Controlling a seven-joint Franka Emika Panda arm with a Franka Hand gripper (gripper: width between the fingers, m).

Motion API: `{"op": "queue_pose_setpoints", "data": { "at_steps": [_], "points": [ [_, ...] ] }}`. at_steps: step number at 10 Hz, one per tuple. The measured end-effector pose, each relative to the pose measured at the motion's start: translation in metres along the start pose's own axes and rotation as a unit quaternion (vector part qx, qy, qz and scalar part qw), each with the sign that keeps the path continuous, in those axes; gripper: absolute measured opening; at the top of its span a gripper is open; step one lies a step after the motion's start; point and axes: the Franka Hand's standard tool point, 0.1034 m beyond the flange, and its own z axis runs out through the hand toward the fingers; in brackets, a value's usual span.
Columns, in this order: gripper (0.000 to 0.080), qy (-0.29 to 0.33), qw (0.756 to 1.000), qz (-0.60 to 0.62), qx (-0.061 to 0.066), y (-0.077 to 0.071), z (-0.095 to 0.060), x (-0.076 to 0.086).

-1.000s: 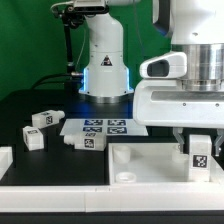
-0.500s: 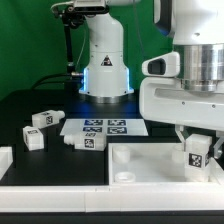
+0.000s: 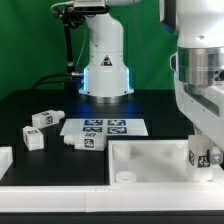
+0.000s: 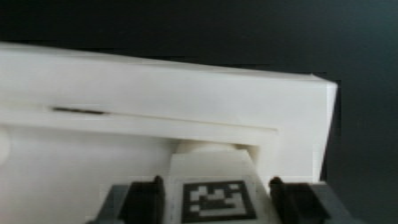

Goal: Assemble one leg

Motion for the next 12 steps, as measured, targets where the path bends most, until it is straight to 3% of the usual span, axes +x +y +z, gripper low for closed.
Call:
{"op": "queue_pose_setpoints", "data": {
  "at_steps": [4, 6, 7, 10, 12],
  "points": [
    [0.0284, -0.006, 0.993, 0.12, 0.007, -0.0028, 0.0002, 0.0021],
    [0.0284, -0.007, 0.98, 0.196, 0.019, -0.005, 0.0008, 0.0045],
    [0.0284, -0.011, 0.977, 0.211, 0.03, -0.005, 0.001, 0.0035],
    [0.0285, -0.008, 0.981, 0.189, 0.031, -0.004, 0.0015, 0.0046],
    [0.0566, -0.008, 0.982, 0.184, 0.032, -0.0045, 0.0001, 0.0041]
  ]
}}
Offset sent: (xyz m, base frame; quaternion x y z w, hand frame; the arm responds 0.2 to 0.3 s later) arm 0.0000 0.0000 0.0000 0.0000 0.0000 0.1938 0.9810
